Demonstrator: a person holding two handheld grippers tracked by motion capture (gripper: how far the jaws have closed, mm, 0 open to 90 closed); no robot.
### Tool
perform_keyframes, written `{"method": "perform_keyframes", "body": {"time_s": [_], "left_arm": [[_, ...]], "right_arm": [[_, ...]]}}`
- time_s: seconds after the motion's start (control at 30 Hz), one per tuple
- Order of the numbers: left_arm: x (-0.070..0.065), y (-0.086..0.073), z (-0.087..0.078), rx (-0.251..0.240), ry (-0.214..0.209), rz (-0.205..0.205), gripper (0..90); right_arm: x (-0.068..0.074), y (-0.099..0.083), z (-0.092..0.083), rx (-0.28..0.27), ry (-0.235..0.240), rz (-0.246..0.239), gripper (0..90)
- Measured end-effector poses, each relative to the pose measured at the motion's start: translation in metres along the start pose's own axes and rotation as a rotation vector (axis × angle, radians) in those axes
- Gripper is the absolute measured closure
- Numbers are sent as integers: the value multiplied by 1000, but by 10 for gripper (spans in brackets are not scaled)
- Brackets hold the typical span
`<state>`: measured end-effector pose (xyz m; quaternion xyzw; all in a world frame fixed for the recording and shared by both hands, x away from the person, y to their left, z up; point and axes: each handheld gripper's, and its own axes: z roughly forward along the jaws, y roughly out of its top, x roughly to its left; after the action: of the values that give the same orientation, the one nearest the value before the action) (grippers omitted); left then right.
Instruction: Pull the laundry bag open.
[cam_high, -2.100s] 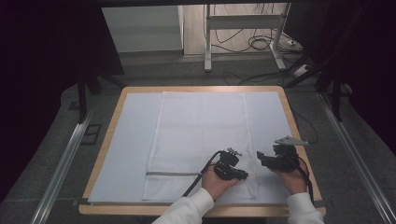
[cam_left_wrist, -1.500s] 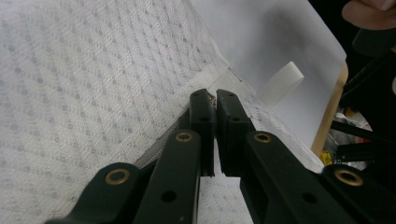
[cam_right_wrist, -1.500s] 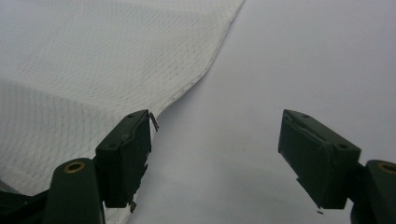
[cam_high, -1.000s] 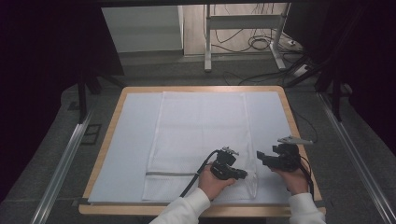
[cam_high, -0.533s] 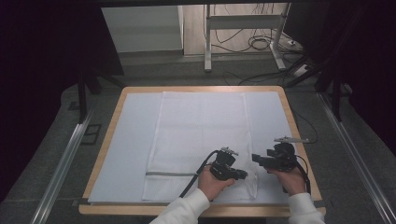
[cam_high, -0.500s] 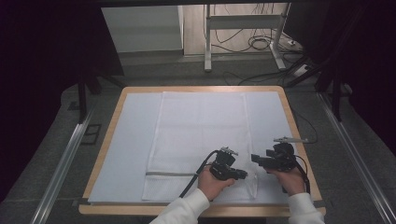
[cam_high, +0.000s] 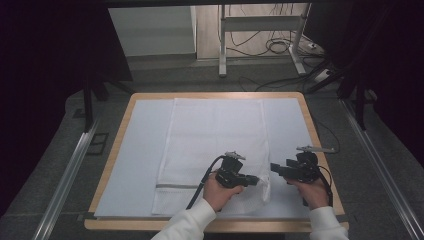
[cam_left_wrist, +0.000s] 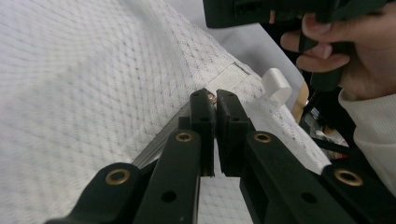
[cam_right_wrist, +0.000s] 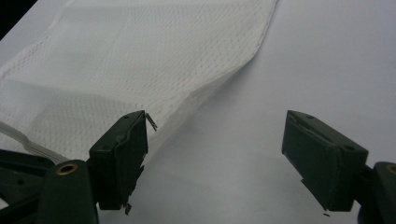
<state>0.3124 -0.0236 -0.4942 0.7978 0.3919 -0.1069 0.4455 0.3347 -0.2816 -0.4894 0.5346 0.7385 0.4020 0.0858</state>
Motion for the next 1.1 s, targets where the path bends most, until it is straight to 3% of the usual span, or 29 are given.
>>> {"method": "perform_keyframes", "body": {"time_s": [0.27,0.63,0.93,1.1], "left_arm": [[-1,0,-5,-11,2,5,870],[-4,-2,-3,-6,5,17,870],[-6,-3,0,-4,9,24,870],[-6,-4,2,2,8,25,870]], "right_arm": [[5,3,-1,-7,43,54,215],[20,2,14,39,89,56,228],[29,-1,31,107,131,73,293],[31,-3,37,125,164,80,407]]}}
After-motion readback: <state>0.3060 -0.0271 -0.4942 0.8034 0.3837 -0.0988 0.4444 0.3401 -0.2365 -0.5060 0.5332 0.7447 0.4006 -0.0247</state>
